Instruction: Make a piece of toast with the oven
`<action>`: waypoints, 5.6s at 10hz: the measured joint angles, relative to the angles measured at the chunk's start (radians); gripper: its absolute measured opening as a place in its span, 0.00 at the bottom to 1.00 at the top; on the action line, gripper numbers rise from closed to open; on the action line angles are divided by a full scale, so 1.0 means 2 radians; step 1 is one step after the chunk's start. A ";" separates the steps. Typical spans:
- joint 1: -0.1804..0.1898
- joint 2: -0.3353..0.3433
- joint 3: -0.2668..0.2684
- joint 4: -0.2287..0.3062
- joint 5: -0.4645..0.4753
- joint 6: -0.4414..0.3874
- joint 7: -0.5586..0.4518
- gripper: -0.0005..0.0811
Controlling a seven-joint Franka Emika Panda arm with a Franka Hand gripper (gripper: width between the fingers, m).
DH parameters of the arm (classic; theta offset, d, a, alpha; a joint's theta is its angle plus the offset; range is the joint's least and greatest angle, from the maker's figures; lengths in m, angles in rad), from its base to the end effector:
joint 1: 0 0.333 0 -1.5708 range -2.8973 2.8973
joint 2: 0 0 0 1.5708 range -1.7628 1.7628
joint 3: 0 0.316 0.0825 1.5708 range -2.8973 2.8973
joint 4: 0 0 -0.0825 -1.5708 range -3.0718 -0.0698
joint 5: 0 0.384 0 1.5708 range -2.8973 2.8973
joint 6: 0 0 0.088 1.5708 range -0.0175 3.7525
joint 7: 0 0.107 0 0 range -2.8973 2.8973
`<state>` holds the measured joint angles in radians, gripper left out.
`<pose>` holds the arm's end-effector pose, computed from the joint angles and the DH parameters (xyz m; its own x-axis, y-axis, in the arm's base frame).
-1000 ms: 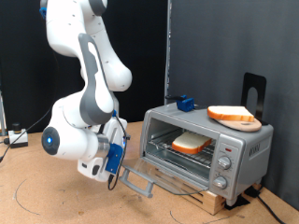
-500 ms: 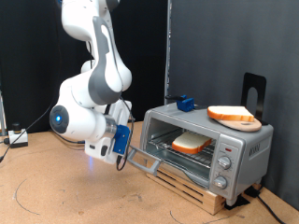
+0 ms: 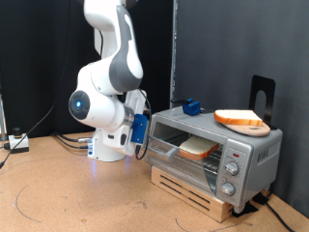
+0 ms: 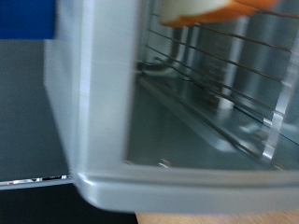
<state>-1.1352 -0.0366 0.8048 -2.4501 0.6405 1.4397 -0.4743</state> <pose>0.3687 -0.0533 0.2967 0.8130 0.1661 -0.5581 -0.3580 -0.6134 -0.7040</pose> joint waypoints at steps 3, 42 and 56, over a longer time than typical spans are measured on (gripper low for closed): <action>0.021 -0.049 0.007 -0.012 0.041 -0.045 -0.009 1.00; 0.040 0.246 -0.013 0.232 0.011 0.087 0.215 1.00; 0.179 0.436 -0.049 0.407 -0.007 0.115 0.331 1.00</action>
<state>-0.7774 0.8350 0.7065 -1.6360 0.6272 1.6703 0.1884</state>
